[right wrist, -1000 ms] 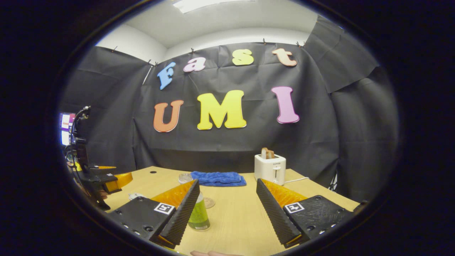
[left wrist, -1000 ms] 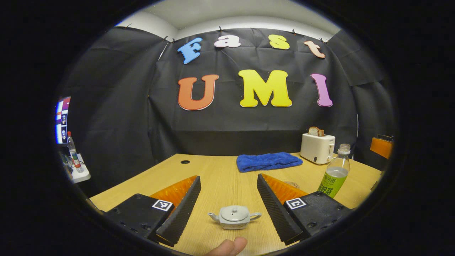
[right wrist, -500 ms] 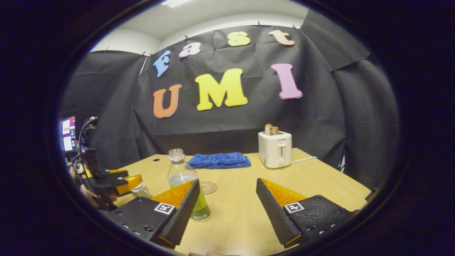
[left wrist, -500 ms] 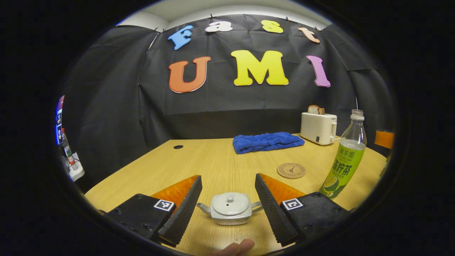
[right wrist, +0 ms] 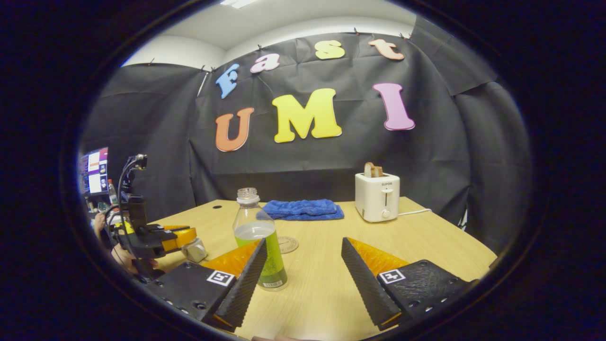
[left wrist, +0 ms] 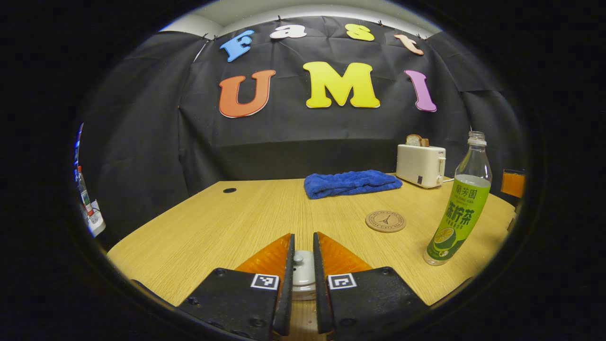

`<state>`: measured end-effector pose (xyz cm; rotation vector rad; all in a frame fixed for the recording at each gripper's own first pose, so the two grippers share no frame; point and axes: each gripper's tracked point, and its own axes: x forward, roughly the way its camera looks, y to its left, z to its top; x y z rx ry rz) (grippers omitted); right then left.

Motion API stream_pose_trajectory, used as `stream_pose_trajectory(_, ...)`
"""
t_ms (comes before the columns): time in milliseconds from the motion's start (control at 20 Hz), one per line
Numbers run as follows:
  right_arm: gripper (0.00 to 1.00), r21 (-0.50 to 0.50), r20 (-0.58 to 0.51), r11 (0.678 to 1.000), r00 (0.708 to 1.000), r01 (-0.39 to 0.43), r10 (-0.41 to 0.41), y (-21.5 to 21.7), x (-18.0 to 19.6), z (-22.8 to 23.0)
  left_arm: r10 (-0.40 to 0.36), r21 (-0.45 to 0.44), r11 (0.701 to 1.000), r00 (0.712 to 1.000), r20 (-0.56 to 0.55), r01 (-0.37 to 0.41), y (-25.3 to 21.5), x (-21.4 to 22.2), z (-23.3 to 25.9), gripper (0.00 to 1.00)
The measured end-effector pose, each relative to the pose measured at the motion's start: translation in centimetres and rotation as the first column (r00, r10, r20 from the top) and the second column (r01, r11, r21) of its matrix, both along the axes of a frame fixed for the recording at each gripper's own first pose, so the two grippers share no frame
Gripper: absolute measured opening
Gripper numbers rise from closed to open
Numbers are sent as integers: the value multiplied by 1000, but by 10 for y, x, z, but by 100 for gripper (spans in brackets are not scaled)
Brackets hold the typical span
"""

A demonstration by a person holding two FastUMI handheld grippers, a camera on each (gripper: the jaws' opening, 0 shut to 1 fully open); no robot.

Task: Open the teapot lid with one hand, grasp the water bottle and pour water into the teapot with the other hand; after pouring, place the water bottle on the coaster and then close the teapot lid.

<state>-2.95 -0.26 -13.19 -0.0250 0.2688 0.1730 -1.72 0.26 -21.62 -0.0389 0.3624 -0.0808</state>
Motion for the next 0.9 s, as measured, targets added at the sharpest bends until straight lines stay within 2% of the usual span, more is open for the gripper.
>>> stream_pose_trajectory(50, 99, -8, 3, 1000, 1000, -1, 1, 1, 0, 0, 9, -2, 1000, 1000, 5, -9, 2, 0, 2, 21)
stream_pose_trajectory(100, 95, -18, 5, 1000, 1000, -4, 4, 2, -2, -1, 11, -19, 1000, 1000, 3, -11, 2, 1, 0, 10)
stream_pose_trajectory(200, 95, -37, 5, 999, 1000, -9, 9, 5, -4, -6, 7, -31, 1000, 1000, 1, -7, 2, 0, 2, 6)
stream_pose_trajectory(450, 95, -29, -29, 998, 998, -49, 48, 20, -11, -21, 15, -3, 1000, 1000, -17, -15, 7, 0, 5, 3)
stream_pose_trajectory(700, 96, -47, -44, 997, 998, -53, 51, 29, -6, -36, 24, -32, 999, 999, 30, -23, 10, 0, 40, 3)
stream_pose_trajectory(900, 96, -30, -56, 995, 994, -91, 89, 50, 5, -45, 28, -20, 999, 998, 53, -27, 11, -10, 71, 3)
